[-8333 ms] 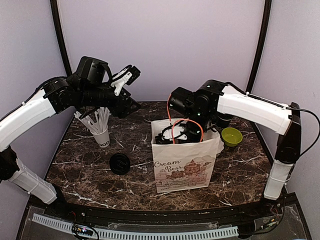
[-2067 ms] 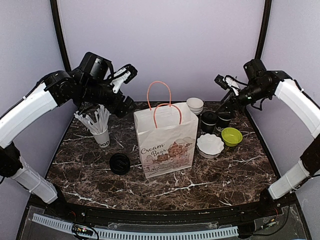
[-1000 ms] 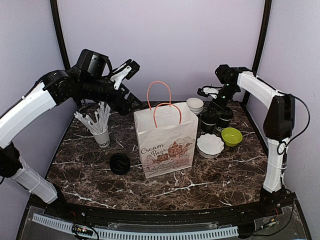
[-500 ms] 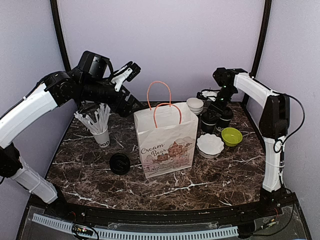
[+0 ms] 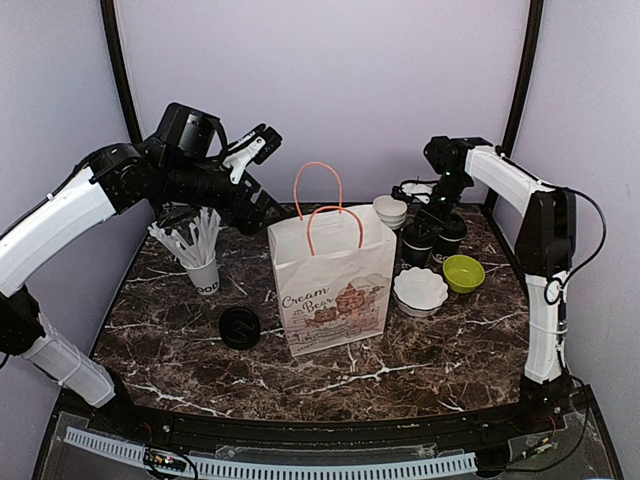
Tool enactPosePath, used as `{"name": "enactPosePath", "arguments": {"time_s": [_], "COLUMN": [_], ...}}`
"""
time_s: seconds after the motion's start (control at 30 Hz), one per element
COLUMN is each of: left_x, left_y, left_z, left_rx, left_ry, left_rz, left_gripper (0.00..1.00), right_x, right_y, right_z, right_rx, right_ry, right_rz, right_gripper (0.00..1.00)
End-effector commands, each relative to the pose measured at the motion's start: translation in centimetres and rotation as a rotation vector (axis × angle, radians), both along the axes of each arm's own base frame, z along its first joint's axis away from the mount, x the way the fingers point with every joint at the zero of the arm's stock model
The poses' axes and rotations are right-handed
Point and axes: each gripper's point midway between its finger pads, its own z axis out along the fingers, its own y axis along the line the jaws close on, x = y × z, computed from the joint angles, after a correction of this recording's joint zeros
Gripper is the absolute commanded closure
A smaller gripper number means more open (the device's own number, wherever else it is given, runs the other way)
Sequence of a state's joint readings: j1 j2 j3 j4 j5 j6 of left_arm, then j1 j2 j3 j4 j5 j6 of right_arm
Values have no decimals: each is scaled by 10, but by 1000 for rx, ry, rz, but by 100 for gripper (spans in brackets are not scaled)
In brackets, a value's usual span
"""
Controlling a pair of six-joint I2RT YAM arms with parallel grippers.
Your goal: Pack the takeout coffee
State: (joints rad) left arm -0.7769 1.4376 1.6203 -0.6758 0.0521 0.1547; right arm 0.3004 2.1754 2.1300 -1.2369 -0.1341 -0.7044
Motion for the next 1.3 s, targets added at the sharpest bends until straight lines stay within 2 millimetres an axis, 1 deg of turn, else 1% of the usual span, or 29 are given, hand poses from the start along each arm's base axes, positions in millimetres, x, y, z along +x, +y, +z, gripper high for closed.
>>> {"name": "enactPosePath", "arguments": {"time_s": [0.0,0.1,0.13,0.17,0.27,0.3,0.37,0.47,0.53,0.63,0.73,0.83,0.93,1.0,1.07,1.13,1.27], "left_x": [-2,-2,-2,-2,-2,-2,-1,-1,-2,-2,-2,-3,-3,-3,-3,-2,-2], "left_y": [0,-1,-1,-2,-2,-2,-2,-2,-2,-2,-2,-3,-3,-3,-3,-3,-4], "left_z": [3,1,1,2,1,1,1,0,0,0,0,-1,-1,-1,-2,-3,-6], "left_rx": [-14,-11,-11,-13,-12,-13,-13,-10,-9,-7,-7,-7,-5,-5,-3,-1,3], "left_ry": [-13,-8,-8,-8,-8,-9,-8,-6,-6,-7,-7,-5,-5,-6,-6,-7,1], "left_rz": [-15,-17,-18,-20,-22,-22,-22,-23,-24,-25,-27,-30,-32,-34,-34,-34,-38], "left_gripper": [8,8,8,8,8,8,8,8,8,8,8,8,8,8,8,8,8], "right_x": [-9,-11,-12,-12,-11,-11,-11,-9,-7,-5,-4,-3,1,3,3,4,7], "right_y": [7,7,7,7,5,6,7,10,10,9,11,16,16,16,16,14,11], "right_z": [-6,-5,-4,-4,-4,-4,0,13,19,17,15,21,26,28,26,20,4], "right_rx": [13,15,16,14,7,7,13,35,42,29,34,53,49,50,48,30,1], "right_ry": [52,60,60,58,48,45,37,2,-20,-28,-15,-23,-53,-63,-57,-40,-5], "right_rz": [25,27,26,26,23,23,26,25,24,22,23,27,22,21,15,7,-10], "right_gripper": [33,37,37,36,27,26,25,25,23,21,21,21,21,18,12,9,8]}}
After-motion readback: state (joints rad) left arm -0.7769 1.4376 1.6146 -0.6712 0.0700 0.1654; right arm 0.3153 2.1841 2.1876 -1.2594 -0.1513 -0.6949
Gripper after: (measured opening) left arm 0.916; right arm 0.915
